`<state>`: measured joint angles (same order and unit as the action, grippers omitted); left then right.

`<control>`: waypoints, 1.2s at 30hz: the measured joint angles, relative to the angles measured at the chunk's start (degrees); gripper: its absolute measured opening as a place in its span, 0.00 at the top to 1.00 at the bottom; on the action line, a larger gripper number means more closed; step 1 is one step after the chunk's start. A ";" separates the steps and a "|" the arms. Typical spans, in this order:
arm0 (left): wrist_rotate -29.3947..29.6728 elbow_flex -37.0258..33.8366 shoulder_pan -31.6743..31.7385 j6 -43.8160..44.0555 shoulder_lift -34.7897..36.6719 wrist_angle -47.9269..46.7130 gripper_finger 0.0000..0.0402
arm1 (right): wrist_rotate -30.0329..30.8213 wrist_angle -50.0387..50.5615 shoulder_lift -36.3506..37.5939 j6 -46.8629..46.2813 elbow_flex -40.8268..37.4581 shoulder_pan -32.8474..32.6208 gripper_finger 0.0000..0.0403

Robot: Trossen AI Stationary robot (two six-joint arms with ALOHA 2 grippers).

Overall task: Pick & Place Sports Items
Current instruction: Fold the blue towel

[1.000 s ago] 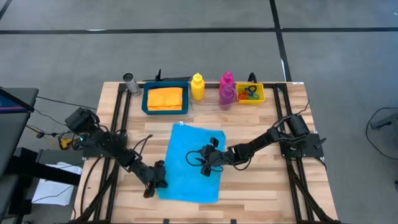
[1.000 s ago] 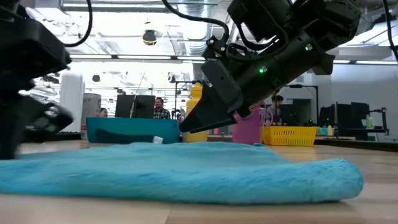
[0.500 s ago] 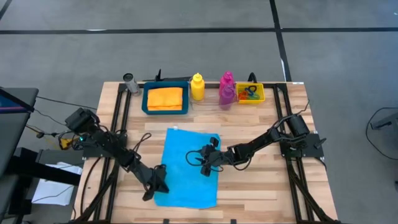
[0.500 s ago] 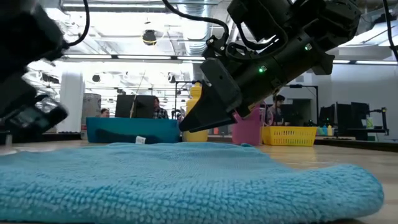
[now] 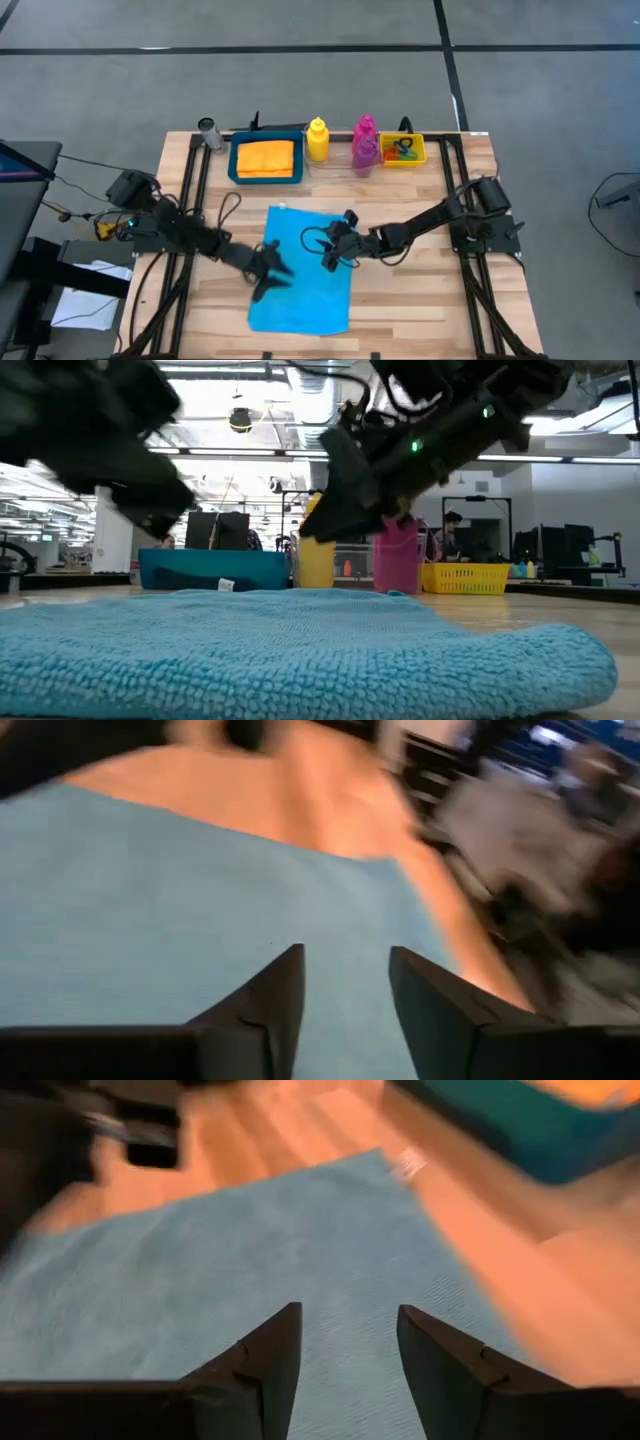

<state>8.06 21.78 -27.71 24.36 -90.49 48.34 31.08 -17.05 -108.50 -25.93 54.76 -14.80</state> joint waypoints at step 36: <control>11.93 0.00 27.33 10.88 24.73 -56.40 0.30 | 7.86 28.80 12.76 -22.80 -10.67 -4.39 0.61</control>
<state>19.99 21.78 -0.38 35.24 -65.76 -8.05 38.94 11.75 -95.74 -48.73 44.10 -19.18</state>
